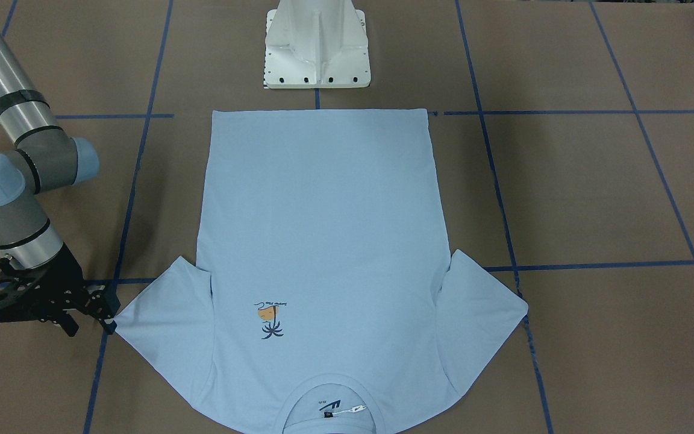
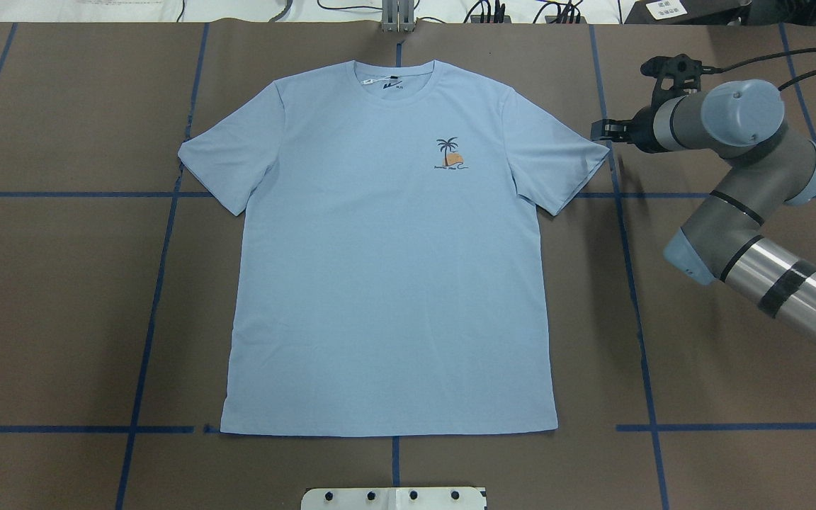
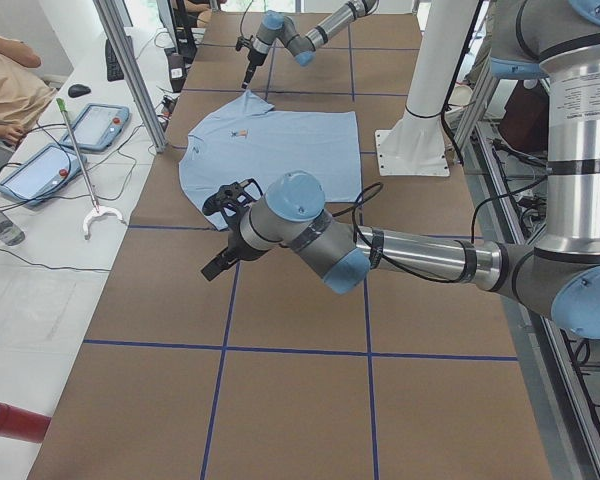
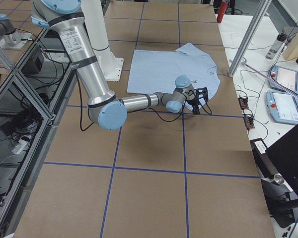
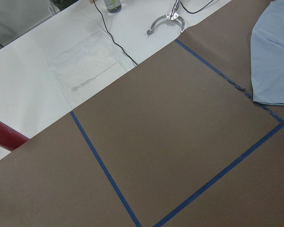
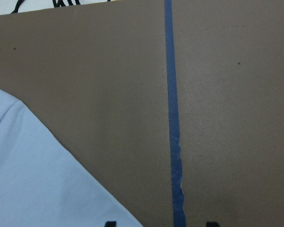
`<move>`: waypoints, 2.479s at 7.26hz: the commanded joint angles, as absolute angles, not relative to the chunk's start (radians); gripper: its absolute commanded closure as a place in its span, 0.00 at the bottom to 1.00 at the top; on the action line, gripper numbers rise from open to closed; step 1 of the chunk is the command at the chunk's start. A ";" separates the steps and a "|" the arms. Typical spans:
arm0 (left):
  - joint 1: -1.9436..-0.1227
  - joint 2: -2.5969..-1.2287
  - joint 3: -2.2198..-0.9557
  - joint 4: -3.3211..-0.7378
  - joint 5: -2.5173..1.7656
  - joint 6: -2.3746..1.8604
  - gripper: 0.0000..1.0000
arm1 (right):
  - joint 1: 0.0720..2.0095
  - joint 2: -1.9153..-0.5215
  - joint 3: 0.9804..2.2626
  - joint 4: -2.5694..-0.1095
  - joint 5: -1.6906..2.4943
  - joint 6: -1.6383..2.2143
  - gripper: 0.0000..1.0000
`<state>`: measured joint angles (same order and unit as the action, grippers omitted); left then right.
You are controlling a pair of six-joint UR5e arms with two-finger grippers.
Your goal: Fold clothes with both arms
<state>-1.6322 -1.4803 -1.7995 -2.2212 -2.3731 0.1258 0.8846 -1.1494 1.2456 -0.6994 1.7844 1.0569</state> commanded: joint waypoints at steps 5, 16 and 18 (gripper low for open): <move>-1.632 -1.480 -1.798 -2.223 -2.373 0.126 0.00 | 0.856 -1.157 1.244 -0.696 1.756 1.060 1.00; -1.634 -1.477 -1.792 -2.223 -2.395 0.127 0.00 | 0.646 -0.789 1.336 -1.348 1.422 1.262 1.00; -1.634 -1.477 -1.790 -2.223 -2.395 0.127 0.00 | 0.646 -0.724 1.247 -1.348 1.422 1.294 1.00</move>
